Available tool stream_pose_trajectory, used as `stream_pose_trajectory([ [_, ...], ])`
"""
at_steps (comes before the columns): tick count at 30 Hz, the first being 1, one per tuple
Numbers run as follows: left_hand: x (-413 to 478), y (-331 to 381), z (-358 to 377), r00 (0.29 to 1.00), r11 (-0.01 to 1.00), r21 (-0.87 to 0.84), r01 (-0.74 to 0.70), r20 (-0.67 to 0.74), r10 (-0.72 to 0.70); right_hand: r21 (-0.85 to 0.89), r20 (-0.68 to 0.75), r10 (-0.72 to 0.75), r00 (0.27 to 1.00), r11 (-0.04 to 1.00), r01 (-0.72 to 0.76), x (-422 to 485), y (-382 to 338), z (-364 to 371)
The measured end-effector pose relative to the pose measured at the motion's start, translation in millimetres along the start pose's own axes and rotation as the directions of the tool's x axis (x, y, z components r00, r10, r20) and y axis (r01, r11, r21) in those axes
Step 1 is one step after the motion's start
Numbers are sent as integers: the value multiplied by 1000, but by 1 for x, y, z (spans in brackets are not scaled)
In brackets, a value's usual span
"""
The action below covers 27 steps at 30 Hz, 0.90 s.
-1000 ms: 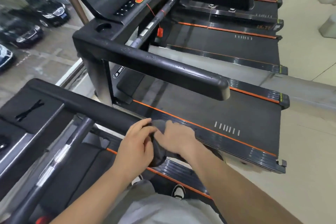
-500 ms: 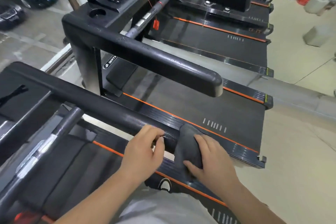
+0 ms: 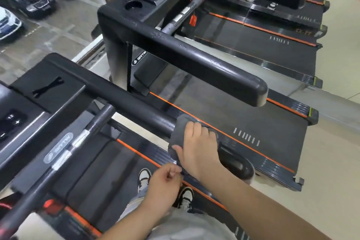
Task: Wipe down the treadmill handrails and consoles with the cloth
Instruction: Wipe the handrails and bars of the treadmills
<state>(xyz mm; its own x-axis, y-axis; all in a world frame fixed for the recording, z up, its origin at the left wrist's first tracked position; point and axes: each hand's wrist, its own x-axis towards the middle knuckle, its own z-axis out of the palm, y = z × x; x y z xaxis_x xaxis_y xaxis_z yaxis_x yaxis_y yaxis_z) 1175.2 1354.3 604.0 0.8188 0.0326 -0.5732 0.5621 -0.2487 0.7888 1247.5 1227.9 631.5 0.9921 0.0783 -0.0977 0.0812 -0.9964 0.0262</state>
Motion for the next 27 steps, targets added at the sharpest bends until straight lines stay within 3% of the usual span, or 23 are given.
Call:
stream_pose_trajectory([
  [5, 8, 17, -30, 989, 995, -93, -39, -148, 25, 69, 59, -20, 998, 998, 15, 60, -66, -18],
  [7, 12, 35, -37, 978, 985, -173, -27, -209, -10, 204, 129, -49, 990, 979, 22, 75, -66, -23],
  [9, 19, 63, -39, 977, 937, -348, 44, -182, -114, 514, 245, -144, 959, 858, -2, 84, -45, -36],
  [11, 36, 89, -36, 969, 839, -524, 147, -93, -228, 749, 246, -186, 951, 660, -64, 79, -12, -50],
  [14, 68, 111, -31, 925, 719, -659, 221, -92, -368, 793, 221, 3, 975, 582, -181, 49, 44, -55],
  [17, 88, 113, -28, 899, 742, -636, 212, -172, -404, 740, 225, 151, 963, 616, -270, 16, 86, -42],
  [20, 91, 104, -16, 869, 775, -612, 156, -287, -402, 694, 283, 210, 936, 628, -351, -8, 106, -25],
  [23, 79, 88, 11, 825, 859, -478, 184, -401, -399, 653, 290, 234, 928, 660, -370, -24, 112, -13],
  [25, 58, 74, 49, 841, 910, -378, 171, -425, -335, 629, 288, 249, 925, 679, -379, -27, 111, -6],
  [27, 28, 63, 89, 908, 951, -268, 155, -342, -244, 624, 277, 251, 928, 687, -372, -28, 111, 0],
])
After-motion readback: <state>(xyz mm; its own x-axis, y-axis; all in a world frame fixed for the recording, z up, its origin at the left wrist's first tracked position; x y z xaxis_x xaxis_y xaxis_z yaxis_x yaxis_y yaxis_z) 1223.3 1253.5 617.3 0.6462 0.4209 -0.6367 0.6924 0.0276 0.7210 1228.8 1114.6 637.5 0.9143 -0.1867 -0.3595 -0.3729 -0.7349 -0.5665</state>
